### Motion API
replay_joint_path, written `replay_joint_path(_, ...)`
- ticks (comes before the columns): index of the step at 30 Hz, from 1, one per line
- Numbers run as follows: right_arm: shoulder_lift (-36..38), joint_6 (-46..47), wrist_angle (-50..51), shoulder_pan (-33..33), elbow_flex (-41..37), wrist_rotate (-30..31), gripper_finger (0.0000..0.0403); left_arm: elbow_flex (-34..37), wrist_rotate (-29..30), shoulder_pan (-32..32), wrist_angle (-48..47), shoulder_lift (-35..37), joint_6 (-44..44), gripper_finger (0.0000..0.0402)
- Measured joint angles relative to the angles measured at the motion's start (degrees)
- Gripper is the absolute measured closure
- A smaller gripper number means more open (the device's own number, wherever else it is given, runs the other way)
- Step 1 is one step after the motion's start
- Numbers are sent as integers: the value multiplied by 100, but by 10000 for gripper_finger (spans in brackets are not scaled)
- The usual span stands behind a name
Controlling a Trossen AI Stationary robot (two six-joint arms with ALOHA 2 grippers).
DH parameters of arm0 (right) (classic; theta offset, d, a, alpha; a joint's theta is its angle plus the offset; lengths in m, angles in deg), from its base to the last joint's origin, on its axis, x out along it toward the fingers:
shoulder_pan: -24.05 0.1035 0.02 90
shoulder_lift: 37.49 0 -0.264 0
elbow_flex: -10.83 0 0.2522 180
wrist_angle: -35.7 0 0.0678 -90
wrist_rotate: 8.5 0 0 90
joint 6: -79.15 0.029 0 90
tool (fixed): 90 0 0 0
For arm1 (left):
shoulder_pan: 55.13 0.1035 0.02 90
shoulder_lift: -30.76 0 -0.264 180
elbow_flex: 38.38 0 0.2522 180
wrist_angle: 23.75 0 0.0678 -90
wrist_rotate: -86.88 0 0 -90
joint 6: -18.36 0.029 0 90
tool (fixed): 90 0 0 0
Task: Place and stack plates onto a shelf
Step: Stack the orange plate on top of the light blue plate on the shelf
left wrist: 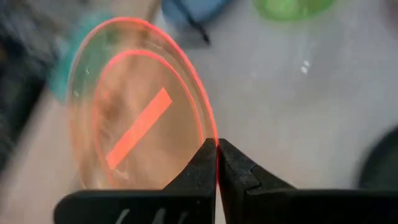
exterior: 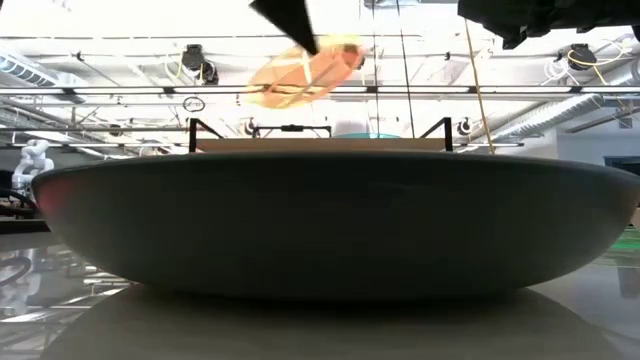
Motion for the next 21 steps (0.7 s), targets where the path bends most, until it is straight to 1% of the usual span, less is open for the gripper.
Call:
replay_joint_path(2,0,-2,0,0,0,0,332,-2,245,95,329,0,1227,400)
replay_joint_path(5,1,-41,-1,0,0,0,332,-2,320,367,805,0,3369,400)
replay_joint_path(6,1,-83,-6,0,0,0,332,-2,313,492,945,0,3973,400)
replay_joint_path(8,0,-193,-58,0,0,0,332,-2,228,790,1235,0,4849,400)
replay_joint_path(11,5,-345,-234,0,0,0,332,-2,1,1315,1605,0,5671,397)
replay_joint_path(15,7,-514,-521,0,0,0,332,-2,-866,2062,1904,0,6545,395)
replay_joint_path(18,7,-558,-564,0,0,0,332,-2,-1637,2606,1950,0,6802,394)
replay_joint_path(21,7,-562,-560,0,0,0,332,-2,-1961,3026,1951,0,6681,394)
